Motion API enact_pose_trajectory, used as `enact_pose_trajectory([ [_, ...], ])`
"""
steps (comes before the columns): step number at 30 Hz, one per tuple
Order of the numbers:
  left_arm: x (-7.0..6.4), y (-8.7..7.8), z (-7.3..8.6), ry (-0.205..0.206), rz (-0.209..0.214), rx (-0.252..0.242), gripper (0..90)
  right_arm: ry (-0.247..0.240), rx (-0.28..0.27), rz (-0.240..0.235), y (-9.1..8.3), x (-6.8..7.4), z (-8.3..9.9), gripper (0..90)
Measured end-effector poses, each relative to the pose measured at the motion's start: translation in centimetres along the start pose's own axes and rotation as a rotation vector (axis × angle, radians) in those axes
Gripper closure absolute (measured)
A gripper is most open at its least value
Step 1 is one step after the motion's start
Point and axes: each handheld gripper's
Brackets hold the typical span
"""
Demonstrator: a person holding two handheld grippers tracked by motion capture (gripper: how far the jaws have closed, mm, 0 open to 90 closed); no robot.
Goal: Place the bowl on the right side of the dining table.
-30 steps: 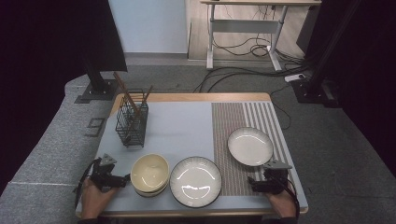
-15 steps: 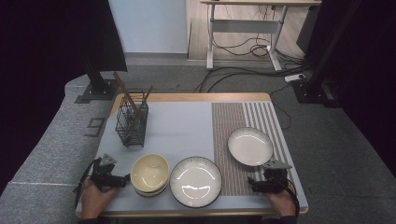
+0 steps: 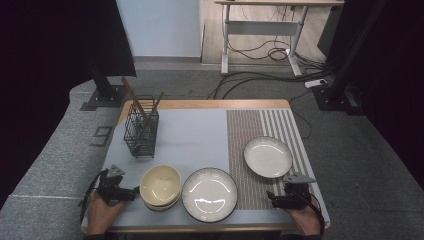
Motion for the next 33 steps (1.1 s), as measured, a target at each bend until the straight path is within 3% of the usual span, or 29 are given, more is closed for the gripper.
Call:
enact_pose_trajectory([
  [14, 0.0, 0.0, 0.0, 0.000, 0.000, 0.000, 0.0, -0.036, -0.001, -0.051, -2.7, 1.7, -2.2, 4.5],
  [22, 0.0, 0.0, 0.0, 0.000, 0.000, 0.000, 0.0, -0.071, -0.008, -0.102, -2.9, 3.1, -3.9, 4.2],
  [33, 0.0, 0.0, 0.0, 0.000, 0.000, 0.000, 0.0, -0.142, -0.017, -0.120, -2.6, 5.1, -6.2, 9.0],
])
Point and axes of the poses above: each handheld gripper's, and its own axes: y roughly forward along the jaws, z roughly out of its underside, x roughly to its left, and after that the axes turned 5 degrees about x, right-handed
